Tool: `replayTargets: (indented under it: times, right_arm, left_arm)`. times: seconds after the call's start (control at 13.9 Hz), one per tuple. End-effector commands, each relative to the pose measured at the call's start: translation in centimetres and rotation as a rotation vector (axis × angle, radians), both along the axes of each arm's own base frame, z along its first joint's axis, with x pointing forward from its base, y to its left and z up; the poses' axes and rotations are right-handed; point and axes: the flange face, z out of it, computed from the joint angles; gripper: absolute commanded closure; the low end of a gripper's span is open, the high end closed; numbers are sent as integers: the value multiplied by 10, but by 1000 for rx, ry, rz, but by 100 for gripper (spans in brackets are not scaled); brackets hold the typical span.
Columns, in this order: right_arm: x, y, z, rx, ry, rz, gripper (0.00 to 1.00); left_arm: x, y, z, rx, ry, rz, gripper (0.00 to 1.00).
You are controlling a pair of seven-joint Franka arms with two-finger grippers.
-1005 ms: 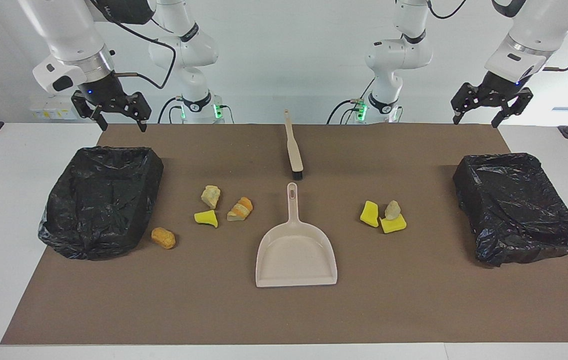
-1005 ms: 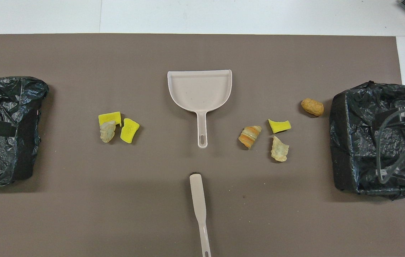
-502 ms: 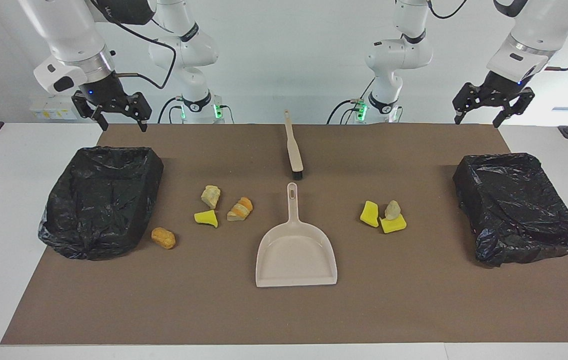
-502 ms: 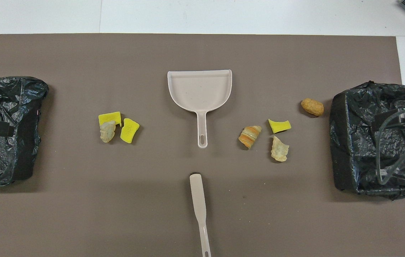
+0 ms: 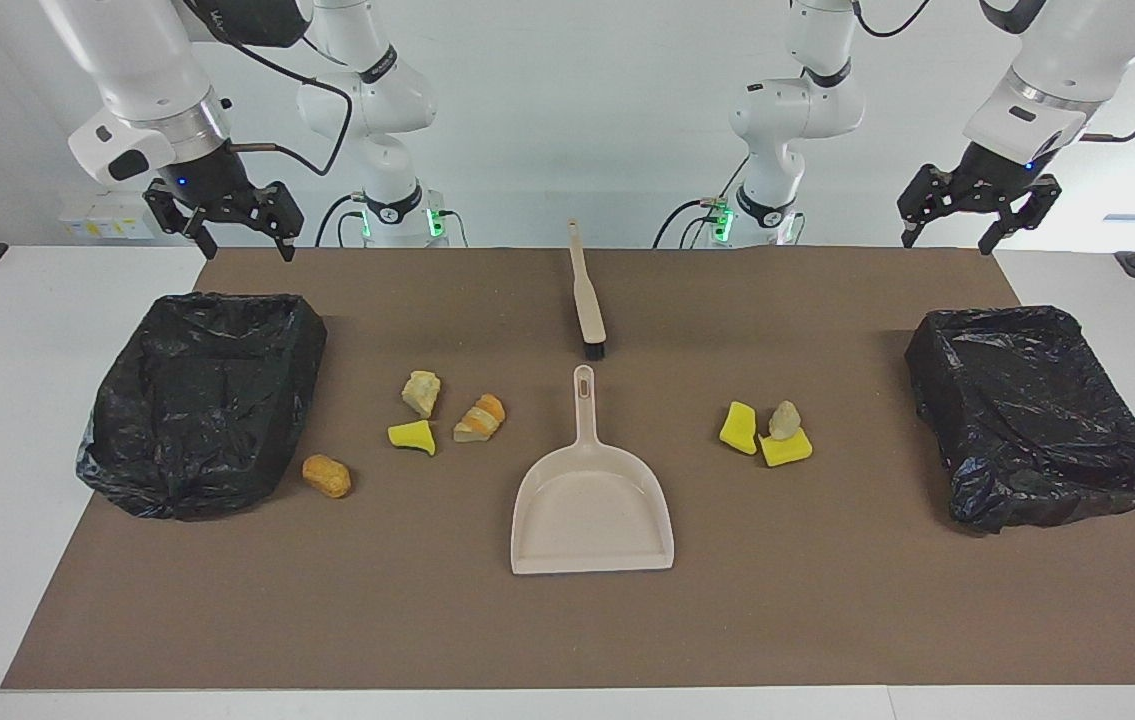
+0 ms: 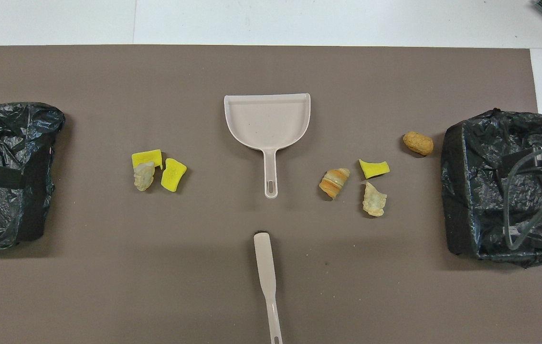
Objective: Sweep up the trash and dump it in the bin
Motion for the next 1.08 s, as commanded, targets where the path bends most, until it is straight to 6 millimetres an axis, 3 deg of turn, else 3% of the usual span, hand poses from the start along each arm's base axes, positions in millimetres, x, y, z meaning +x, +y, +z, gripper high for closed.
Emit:
replayTargets:
  times: [0.0,0.22,0.5,0.65,0.86,0.93,1.0]
  right_arm:
    - [-7,2,1,12,-12,12,0]
    - [-7,6,-4,12,-10,17,0]
    - [0,7,-37,12,-33,28,0]
    - [2,14,-46,12,-39,51,0]
    - [11,26,-56,16,-24,76,0]
    - [14,46,-51,15,-33,110,0]
    - [17,54,-55,12,-18,125,0]
  left_arm:
    - [-30,-16,-6,1,40,-22,0]
    - [-56,-54,-14,13,65,-39,0]
    - [-112,-118,-36,-2,102,20,0]
    - [-133,-159,-45,-9,106,47,0]
    - [-177,-232,-85,6,138,17,0]
    - [-191,-257,-95,-17,116,45,0]
    - [-197,-272,-99,-43,85,80,0]
